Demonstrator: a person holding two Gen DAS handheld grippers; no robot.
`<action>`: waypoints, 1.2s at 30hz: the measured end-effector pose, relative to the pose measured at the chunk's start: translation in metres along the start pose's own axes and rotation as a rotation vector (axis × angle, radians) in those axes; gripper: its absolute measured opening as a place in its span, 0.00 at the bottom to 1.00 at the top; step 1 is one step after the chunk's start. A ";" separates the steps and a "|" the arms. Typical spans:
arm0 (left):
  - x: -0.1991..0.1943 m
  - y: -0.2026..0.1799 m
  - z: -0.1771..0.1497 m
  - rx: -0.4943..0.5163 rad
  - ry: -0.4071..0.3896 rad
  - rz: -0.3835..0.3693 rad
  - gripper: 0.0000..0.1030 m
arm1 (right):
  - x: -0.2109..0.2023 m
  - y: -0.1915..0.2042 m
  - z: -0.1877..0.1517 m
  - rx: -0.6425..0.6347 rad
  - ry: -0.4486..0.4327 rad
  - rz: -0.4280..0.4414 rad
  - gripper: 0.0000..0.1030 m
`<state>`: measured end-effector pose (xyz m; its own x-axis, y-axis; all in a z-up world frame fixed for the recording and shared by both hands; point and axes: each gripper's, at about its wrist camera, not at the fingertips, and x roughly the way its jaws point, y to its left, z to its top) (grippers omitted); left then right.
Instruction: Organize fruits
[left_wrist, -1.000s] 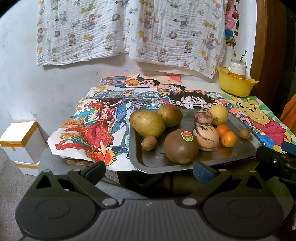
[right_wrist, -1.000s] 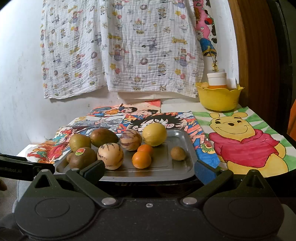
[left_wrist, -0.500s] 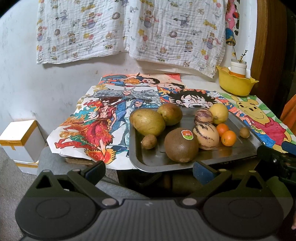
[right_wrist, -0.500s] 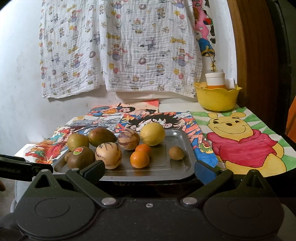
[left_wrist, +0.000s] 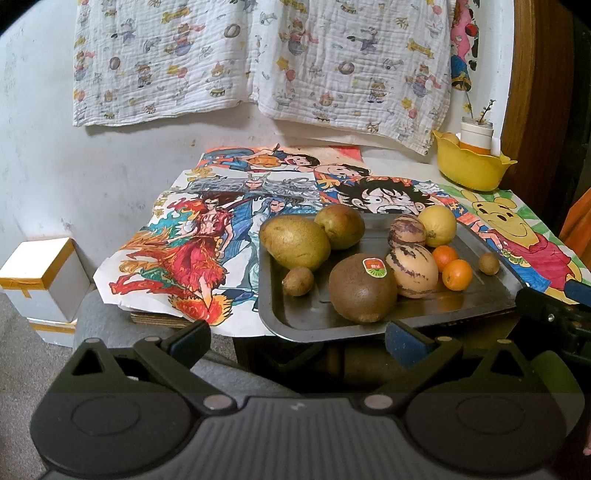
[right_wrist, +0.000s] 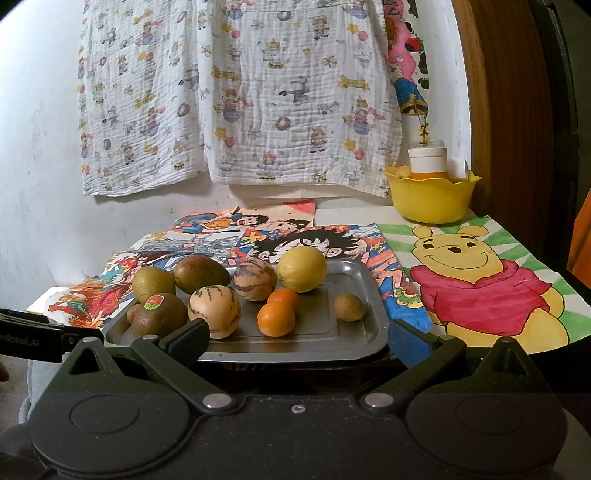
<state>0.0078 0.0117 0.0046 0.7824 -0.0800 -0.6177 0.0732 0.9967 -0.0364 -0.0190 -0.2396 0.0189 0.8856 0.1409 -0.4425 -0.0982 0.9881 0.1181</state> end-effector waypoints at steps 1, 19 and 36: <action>0.000 0.000 0.000 0.000 0.000 0.000 1.00 | 0.000 0.000 0.000 -0.001 0.000 0.000 0.99; 0.001 0.001 0.000 0.000 0.001 0.000 1.00 | 0.000 0.001 0.000 -0.004 0.000 -0.001 0.99; 0.001 0.002 0.000 -0.003 0.001 0.000 1.00 | 0.001 -0.005 0.005 -0.012 0.003 0.000 0.99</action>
<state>0.0089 0.0134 0.0043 0.7817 -0.0800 -0.6185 0.0714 0.9967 -0.0387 -0.0155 -0.2452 0.0219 0.8842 0.1414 -0.4452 -0.1038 0.9887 0.1080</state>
